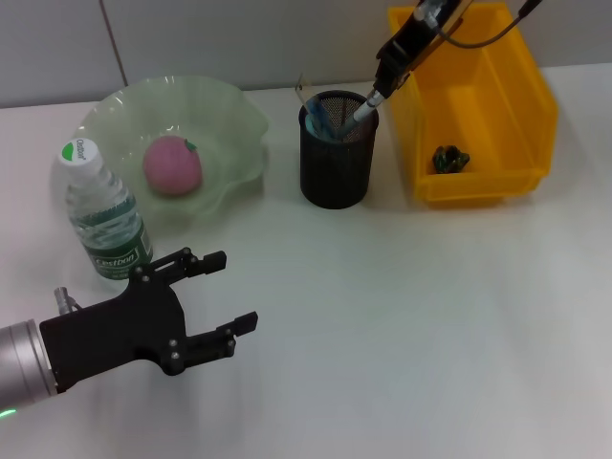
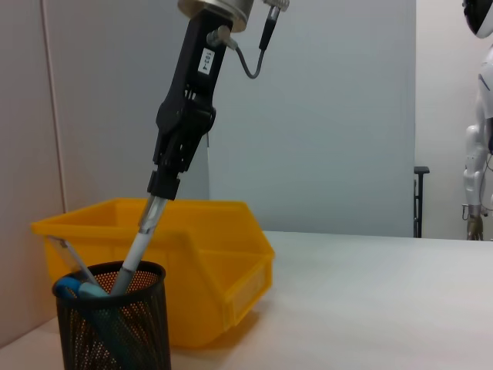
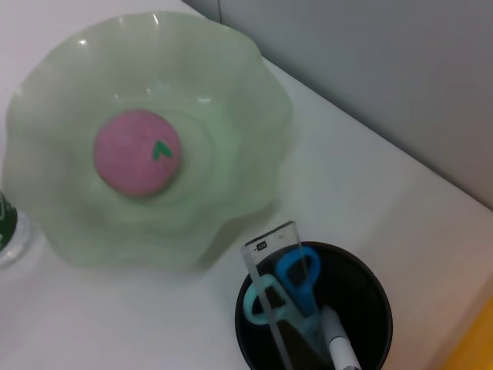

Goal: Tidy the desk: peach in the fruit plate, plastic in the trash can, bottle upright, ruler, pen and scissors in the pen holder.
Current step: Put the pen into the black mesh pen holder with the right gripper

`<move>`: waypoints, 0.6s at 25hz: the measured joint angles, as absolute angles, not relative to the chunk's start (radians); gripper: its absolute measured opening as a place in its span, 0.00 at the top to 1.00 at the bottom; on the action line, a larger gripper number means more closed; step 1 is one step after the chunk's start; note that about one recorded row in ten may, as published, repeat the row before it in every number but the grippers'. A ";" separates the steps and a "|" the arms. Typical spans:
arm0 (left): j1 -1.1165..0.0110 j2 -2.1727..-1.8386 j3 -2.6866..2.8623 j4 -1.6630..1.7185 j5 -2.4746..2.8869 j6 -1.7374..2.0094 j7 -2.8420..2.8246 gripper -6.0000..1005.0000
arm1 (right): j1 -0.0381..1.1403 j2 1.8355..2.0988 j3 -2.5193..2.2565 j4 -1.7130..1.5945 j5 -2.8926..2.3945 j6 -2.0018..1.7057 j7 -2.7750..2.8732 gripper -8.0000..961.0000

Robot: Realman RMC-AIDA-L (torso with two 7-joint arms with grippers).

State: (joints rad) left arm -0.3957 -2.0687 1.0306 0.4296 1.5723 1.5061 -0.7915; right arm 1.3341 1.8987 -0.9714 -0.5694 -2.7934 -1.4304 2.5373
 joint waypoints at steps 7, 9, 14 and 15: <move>-0.396 -2.070 1.036 0.428 1.572 1.508 -0.793 0.22 | 1.335 1.928 -0.973 -0.567 -2.854 -1.400 2.556 0.87; -0.396 -2.070 1.036 0.428 1.572 1.510 -0.794 0.22 | 1.336 1.938 -0.974 -0.566 -2.871 -1.392 2.563 0.87; -0.396 -2.068 1.035 0.428 1.572 1.513 -0.793 0.22 | 1.339 1.958 -0.974 -0.566 -2.893 -1.369 2.576 0.87; -0.396 -2.068 1.034 0.428 1.573 1.513 -0.793 0.22 | 1.339 1.961 -0.974 -0.566 -2.894 -1.365 2.577 0.87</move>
State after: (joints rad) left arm -0.3957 -2.0681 1.0344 0.4279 1.5725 1.5133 -0.7929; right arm 1.3388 1.9606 -0.9741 -0.5660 -2.8935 -1.3649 2.5768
